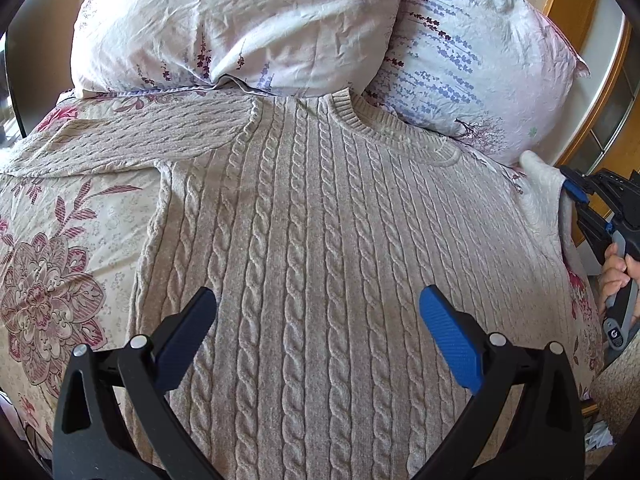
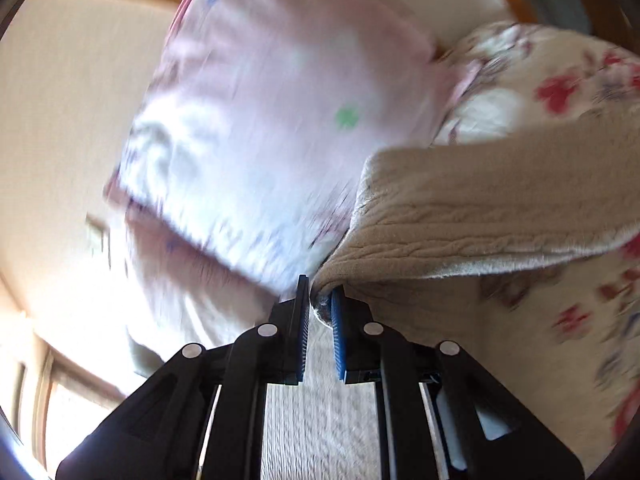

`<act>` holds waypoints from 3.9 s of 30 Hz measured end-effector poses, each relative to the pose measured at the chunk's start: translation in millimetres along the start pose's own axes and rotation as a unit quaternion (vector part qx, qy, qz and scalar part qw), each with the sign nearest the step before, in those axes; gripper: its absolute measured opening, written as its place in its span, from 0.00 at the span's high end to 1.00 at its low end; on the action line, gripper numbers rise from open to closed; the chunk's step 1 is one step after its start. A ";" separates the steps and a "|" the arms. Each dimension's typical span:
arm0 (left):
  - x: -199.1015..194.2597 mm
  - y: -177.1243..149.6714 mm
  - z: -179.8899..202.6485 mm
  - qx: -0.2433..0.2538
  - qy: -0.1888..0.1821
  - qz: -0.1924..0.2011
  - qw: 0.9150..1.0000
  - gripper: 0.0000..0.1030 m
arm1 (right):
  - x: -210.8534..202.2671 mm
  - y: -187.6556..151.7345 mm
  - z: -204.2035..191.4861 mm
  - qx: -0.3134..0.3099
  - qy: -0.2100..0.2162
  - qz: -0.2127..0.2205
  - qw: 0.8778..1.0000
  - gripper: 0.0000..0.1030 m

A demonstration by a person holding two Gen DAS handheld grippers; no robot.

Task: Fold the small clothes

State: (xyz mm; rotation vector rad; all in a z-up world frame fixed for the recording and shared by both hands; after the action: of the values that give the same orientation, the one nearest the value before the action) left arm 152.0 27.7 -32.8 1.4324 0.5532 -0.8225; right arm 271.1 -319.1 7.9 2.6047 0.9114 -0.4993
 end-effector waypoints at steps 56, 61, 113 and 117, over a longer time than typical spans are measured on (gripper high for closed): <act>-9.5 -14.2 -24.4 -0.023 0.024 -0.009 0.999 0.02 | 45.5 -43.4 56.4 -0.053 -0.155 -0.078 0.983 0.89; -8.1 -14.0 -25.1 -0.023 0.025 -0.010 0.999 0.02 | 20.2 -40.1 49.6 -0.024 -0.140 -0.088 0.986 0.59; -29.0 -24.9 -78.2 -0.080 0.045 0.007 0.996 0.02 | 166.0 -201.7 -51.4 -0.193 -0.115 -0.193 0.955 0.90; -31.9 -30.2 -87.2 -0.090 0.051 0.005 0.995 0.02 | 174.4 -203.1 -71.1 -0.188 -0.095 -0.190 0.959 0.90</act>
State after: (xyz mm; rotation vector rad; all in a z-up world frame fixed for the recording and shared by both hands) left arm 121.3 120.4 -35.3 1.3152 0.6800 -0.6774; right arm 283.0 -47.2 -43.8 2.0116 1.3028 -0.5928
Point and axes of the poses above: each gripper's, at about its wrist camera, not at the fingertips, and x roughly the way its jaws point, z to its right, y to its top, the point moved 9 cm from there along x, roughly the way its jaws point, and after that the axes turned 12 degrees about x, right-handed, at the moved point
